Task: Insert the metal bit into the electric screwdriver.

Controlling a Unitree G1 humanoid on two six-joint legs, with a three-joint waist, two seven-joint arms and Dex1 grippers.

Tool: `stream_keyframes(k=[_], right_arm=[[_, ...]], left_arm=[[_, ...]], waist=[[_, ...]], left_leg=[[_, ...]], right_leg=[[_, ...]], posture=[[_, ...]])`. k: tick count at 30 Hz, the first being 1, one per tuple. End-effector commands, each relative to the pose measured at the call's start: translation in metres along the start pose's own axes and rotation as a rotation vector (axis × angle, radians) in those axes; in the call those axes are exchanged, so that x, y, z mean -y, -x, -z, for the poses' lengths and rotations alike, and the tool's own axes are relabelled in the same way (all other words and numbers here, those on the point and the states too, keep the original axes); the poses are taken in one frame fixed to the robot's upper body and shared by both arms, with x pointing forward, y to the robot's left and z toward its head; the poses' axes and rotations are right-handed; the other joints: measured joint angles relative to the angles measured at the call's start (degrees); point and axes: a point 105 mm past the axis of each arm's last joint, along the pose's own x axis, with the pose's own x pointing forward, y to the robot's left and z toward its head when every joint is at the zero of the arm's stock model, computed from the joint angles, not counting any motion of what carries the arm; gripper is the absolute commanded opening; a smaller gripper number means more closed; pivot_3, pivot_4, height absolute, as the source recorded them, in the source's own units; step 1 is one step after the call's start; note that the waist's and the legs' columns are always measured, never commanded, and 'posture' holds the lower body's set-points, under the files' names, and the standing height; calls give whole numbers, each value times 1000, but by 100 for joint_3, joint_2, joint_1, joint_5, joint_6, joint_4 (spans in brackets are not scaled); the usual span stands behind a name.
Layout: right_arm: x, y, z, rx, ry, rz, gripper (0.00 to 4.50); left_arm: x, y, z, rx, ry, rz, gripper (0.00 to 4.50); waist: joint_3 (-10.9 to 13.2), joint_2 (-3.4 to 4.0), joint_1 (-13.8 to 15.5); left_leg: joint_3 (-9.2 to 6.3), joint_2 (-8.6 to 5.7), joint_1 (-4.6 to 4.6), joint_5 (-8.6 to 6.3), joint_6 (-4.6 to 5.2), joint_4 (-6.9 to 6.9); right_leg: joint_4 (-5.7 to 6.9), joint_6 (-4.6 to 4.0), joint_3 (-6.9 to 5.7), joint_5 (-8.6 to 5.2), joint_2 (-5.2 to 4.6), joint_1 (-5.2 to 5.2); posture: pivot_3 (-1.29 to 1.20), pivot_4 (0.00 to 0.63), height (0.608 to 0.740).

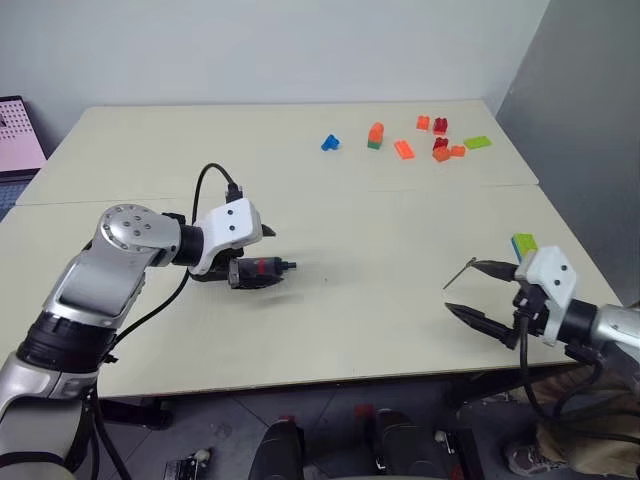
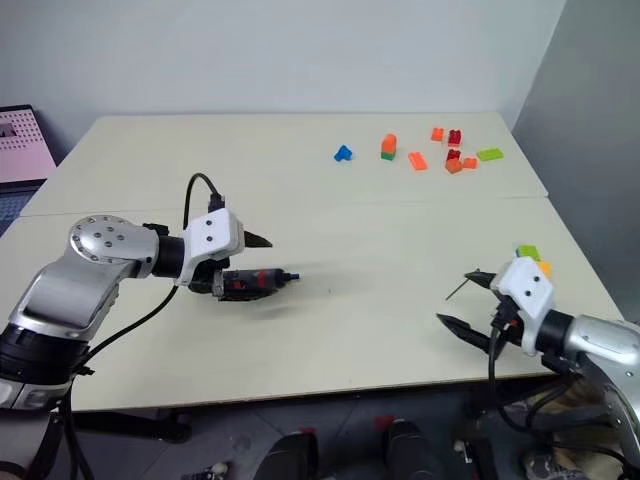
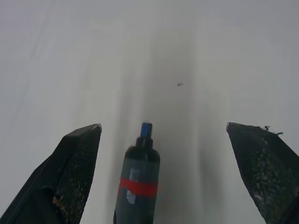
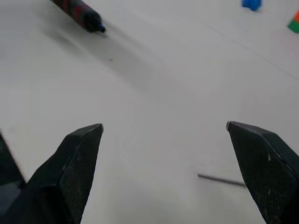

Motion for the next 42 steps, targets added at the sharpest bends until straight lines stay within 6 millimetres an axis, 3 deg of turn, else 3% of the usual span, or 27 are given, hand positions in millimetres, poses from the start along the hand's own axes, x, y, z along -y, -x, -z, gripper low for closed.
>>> stream_keyframes(k=[1, 11, 24, 31, 36, 38, 42], right_arm=[[-10, -10, -12, 19, 41, -101, 4457], [-23, -23, -18, 46, 46, -170, 4457], [-32, -24, -16, 45, 34, -183, 4457], [-32, -23, -16, 44, 30, -174, 4500], [-32, -22, -15, 37, 26, -169, 4500], [-32, -21, -14, 33, 26, -168, 4500], [-32, -20, -14, 29, 26, -168, 4500]], left_arm=[[-13, 6, 5, -114, -59, 11, 4500], [-22, -17, 11, -180, -102, 88, 4500], [-24, -47, 17, -253, -98, 175, 4500], [-25, -57, 17, -254, -103, 204, 3182], [-19, -64, 19, -251, -114, 230, 1920], [-17, -67, 20, -252, -124, 234, 1649], [-14, -68, 22, -247, -143, 246, 1651]], waist=[[1, -2, 6], [2, -3, 62], [2, -4, 98], [1, -4, 130], [1, -4, 136], [1, -4, 136], [0, -3, 136]], left_leg=[[-4, 2, -2, 0, 0, -1], [-8, 2, -27, -3, 4, -4], [-9, 2, -27, -2, 4, 5], [-11, 1, -26, -2, 4, 8], [-11, 1, -21, -2, 4, 15], [-11, 1, -13, -2, 4, 15], [-11, 1, -4, -2, 4, 15]], right_leg=[[-6, 0, -5, 0, 0, 1], [-33, 35, -11, 16, 1, -5], [-25, 38, -11, 18, 1, -5], [-22, 39, -12, 19, 1, -3], [-21, 43, -11, 21, 1, 6], [-22, 43, -11, 21, 1, 14], [-20, 43, -10, 22, 1, 23]], posture=[[0, 150, 740], [0, 150, 740], [0, 150, 740], [0, 150, 740], [0, 150, 740], [0, 150, 740], [0, 150, 740]])
